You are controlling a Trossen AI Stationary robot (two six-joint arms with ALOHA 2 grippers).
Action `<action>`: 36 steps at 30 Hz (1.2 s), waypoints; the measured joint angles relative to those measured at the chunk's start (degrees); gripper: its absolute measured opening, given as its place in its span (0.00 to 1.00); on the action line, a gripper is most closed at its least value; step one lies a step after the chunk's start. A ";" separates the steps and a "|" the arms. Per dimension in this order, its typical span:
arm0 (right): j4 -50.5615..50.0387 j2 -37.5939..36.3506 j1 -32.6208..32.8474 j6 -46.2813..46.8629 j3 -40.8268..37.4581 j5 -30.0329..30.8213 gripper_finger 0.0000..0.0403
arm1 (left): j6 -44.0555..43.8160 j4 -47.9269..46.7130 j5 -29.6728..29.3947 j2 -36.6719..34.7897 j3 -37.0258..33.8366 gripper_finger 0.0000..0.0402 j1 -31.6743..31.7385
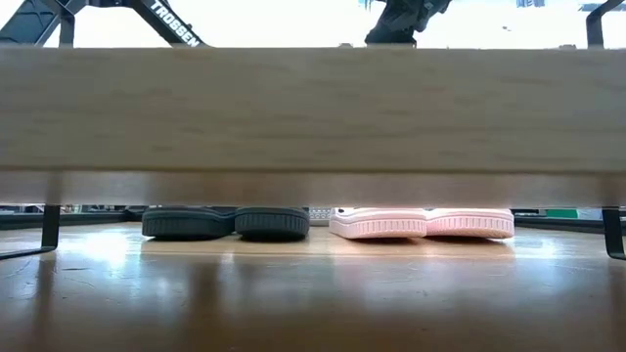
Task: Pick and place slides into the shelf
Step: Put the left black slide on the shelf
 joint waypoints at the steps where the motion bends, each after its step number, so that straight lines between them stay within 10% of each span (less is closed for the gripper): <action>1: 0.00 0.00 0.00 0.00 0.00 0.01 0.38 | 0.18 -0.05 -0.01 0.00 -0.01 0.36 -0.10; 36: 1.74 0.02 0.70 0.52 0.00 -0.03 0.38 | 1.71 2.96 -4.06 -0.02 -0.01 0.36 1.19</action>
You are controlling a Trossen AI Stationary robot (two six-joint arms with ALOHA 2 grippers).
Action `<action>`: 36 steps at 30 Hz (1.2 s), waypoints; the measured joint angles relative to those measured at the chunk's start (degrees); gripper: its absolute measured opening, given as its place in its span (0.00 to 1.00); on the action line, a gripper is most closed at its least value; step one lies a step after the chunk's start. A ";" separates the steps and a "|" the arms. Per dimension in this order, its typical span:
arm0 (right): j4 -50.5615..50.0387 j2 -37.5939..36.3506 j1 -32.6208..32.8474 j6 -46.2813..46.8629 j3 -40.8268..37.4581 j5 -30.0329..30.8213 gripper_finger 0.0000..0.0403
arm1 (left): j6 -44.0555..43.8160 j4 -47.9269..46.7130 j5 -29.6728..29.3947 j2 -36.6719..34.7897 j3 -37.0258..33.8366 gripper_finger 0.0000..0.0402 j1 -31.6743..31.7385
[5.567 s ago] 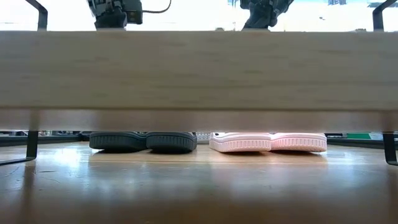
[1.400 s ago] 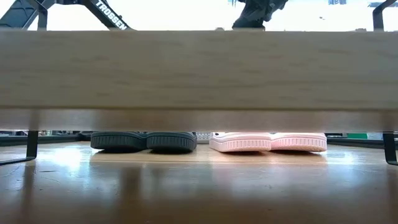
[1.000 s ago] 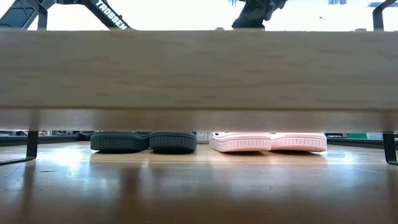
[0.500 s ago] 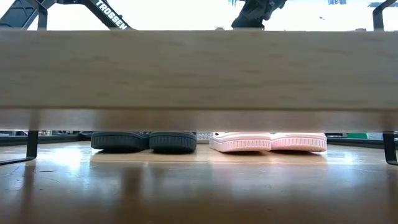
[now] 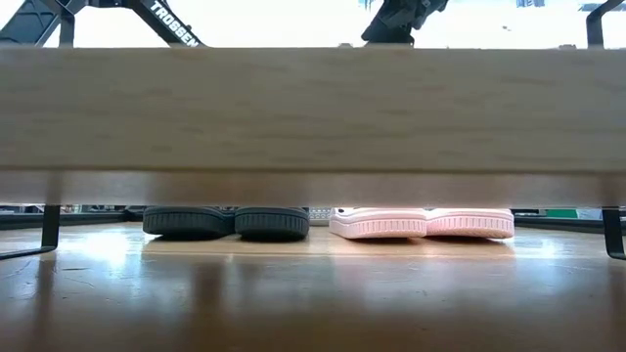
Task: Pick and place slides into the shelf
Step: Put the left black slide on the shelf
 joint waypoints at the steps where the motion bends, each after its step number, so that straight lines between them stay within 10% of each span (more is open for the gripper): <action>1: 0.03 0.00 0.00 -0.04 0.00 0.00 0.38 | 0.01 0.02 0.23 0.00 0.00 0.36 -0.01; 36: 0.01 0.00 0.00 0.00 0.00 0.07 0.38 | 8.25 -5.02 7.28 4.04 0.00 0.36 0.05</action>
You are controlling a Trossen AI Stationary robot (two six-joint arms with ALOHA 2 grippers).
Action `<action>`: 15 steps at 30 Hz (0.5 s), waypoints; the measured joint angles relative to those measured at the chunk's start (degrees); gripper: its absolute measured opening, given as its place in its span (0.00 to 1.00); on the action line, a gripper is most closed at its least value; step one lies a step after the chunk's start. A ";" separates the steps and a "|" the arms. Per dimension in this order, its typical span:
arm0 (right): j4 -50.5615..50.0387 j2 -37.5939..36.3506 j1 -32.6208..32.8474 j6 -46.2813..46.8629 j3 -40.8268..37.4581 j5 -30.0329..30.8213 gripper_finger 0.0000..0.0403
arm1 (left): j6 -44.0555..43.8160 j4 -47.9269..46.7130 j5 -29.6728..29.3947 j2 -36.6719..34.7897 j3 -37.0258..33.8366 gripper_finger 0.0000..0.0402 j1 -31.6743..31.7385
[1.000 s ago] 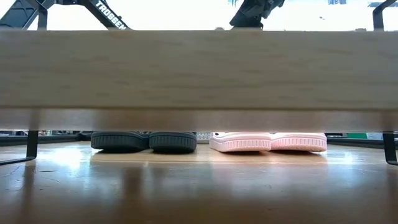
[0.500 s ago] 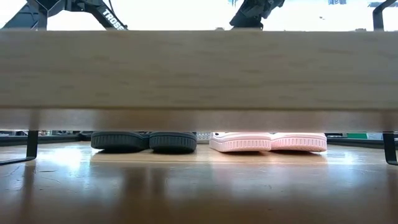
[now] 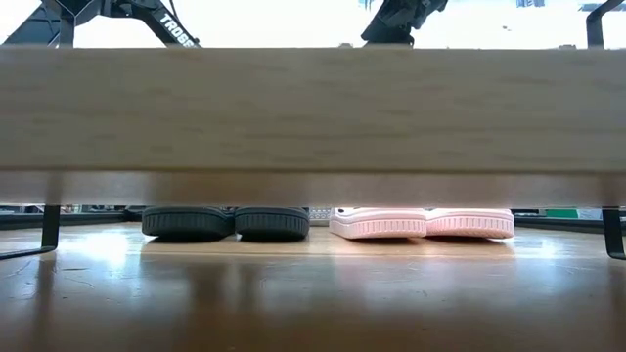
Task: Pick and place slides into the shelf
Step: Put the left black slide on the shelf
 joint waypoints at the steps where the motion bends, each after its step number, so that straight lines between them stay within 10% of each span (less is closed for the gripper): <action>1: 0.00 0.00 0.00 0.00 0.00 0.02 0.38 | 0.11 0.00 0.07 0.00 0.00 0.36 0.00; 15: -0.01 0.00 0.00 0.00 0.00 0.04 0.38 | 3.24 -2.47 4.26 0.00 0.00 0.36 0.04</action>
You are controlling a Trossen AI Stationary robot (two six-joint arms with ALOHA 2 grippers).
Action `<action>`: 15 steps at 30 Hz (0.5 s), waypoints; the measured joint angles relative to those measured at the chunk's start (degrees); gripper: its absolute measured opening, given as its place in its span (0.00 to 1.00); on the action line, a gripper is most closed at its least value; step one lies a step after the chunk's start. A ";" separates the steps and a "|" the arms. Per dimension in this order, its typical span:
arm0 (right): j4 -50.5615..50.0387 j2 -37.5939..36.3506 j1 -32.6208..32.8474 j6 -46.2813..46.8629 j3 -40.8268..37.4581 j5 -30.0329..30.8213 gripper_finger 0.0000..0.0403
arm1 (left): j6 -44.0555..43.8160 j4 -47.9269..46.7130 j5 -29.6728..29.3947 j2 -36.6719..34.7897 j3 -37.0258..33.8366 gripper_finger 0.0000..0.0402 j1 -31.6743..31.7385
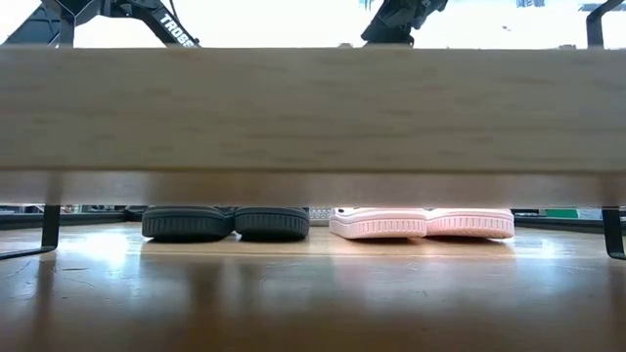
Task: Pick and place slides into the shelf
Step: Put the left black slide on the shelf
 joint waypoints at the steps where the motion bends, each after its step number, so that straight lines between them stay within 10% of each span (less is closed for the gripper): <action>1: 0.01 0.00 0.00 0.00 -0.02 -0.02 0.38 | 0.00 0.00 -0.06 0.00 0.00 0.36 0.00; 15: -0.01 0.00 0.00 -0.09 0.00 -0.04 0.38 | 0.58 -1.14 1.21 3.57 0.02 0.36 0.01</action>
